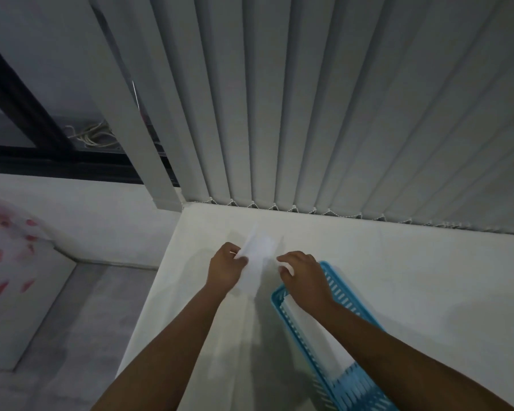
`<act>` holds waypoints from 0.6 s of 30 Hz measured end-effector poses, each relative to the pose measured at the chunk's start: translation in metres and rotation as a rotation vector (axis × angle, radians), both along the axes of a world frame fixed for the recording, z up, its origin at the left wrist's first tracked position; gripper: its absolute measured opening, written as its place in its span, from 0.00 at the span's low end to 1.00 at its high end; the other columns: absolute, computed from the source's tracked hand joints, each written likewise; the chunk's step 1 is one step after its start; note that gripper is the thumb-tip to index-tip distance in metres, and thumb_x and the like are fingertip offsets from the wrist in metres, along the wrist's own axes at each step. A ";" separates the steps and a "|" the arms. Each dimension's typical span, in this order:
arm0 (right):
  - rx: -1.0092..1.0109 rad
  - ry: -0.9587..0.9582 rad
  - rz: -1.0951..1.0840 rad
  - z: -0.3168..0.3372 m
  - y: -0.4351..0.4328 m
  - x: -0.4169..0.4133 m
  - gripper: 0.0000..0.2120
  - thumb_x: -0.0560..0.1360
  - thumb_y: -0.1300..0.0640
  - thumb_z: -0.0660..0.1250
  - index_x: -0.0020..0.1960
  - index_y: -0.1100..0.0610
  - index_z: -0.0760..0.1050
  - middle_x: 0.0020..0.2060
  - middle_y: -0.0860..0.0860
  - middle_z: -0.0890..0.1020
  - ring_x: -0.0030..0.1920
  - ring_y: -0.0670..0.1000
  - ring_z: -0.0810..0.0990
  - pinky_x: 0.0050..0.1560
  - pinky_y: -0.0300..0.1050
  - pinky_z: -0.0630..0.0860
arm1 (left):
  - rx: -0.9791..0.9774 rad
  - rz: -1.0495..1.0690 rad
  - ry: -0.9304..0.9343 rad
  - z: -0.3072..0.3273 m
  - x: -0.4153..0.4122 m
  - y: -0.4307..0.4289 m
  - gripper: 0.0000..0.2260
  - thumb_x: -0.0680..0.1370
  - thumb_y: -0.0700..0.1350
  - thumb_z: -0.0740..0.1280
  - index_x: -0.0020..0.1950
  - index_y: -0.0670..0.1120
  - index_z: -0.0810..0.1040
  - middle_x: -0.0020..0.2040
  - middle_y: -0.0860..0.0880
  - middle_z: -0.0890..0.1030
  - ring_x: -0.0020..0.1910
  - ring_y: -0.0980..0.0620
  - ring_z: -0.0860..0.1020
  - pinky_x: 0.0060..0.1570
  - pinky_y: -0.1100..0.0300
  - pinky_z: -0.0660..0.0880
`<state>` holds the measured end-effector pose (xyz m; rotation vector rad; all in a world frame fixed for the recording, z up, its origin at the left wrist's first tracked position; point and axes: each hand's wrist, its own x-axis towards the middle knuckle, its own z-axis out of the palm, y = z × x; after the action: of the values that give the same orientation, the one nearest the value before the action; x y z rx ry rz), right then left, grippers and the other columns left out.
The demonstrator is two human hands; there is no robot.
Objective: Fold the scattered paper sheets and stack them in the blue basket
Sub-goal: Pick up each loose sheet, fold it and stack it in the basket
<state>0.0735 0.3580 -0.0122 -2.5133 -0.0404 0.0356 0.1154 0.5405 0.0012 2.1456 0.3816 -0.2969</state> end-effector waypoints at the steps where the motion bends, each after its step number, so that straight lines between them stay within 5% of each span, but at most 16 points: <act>1: 0.071 0.000 -0.064 0.003 0.002 -0.007 0.12 0.78 0.53 0.61 0.59 0.51 0.78 0.57 0.47 0.80 0.57 0.50 0.75 0.59 0.45 0.70 | -0.099 0.041 0.001 0.009 -0.004 -0.005 0.06 0.74 0.41 0.68 0.48 0.43 0.73 0.42 0.50 0.77 0.41 0.49 0.75 0.36 0.60 0.69; 4: 0.293 0.088 -0.236 0.015 0.005 -0.025 0.10 0.78 0.51 0.61 0.55 0.52 0.78 0.51 0.46 0.81 0.51 0.46 0.78 0.51 0.40 0.72 | -0.405 0.104 -0.025 0.028 -0.019 -0.018 0.11 0.73 0.36 0.69 0.52 0.45 0.73 0.45 0.50 0.79 0.43 0.53 0.78 0.38 0.61 0.75; 8: 0.591 0.211 -0.402 0.034 0.003 -0.045 0.11 0.77 0.48 0.64 0.49 0.55 0.79 0.44 0.48 0.82 0.44 0.48 0.79 0.42 0.37 0.71 | -0.769 0.173 -0.026 0.040 -0.041 -0.037 0.13 0.72 0.31 0.68 0.54 0.43 0.78 0.54 0.42 0.82 0.52 0.43 0.81 0.56 0.48 0.78; 14: 1.079 0.471 -0.622 0.045 -0.014 -0.068 0.09 0.75 0.50 0.69 0.47 0.57 0.78 0.40 0.53 0.80 0.41 0.51 0.77 0.44 0.44 0.75 | -0.880 0.172 0.013 0.042 -0.068 -0.070 0.10 0.73 0.32 0.68 0.51 0.44 0.80 0.54 0.43 0.83 0.55 0.42 0.80 0.61 0.47 0.76; 18: 1.105 0.376 -0.667 0.046 -0.037 -0.088 0.08 0.74 0.60 0.69 0.38 0.58 0.73 0.31 0.53 0.77 0.32 0.48 0.73 0.36 0.41 0.72 | -0.860 0.193 0.039 0.037 -0.085 -0.091 0.11 0.76 0.37 0.68 0.58 0.42 0.78 0.54 0.45 0.82 0.54 0.45 0.80 0.52 0.54 0.79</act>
<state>-0.0150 0.3209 0.0340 -1.2929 0.7223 0.1599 0.0304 0.4490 0.0386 1.2542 0.3878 -0.3178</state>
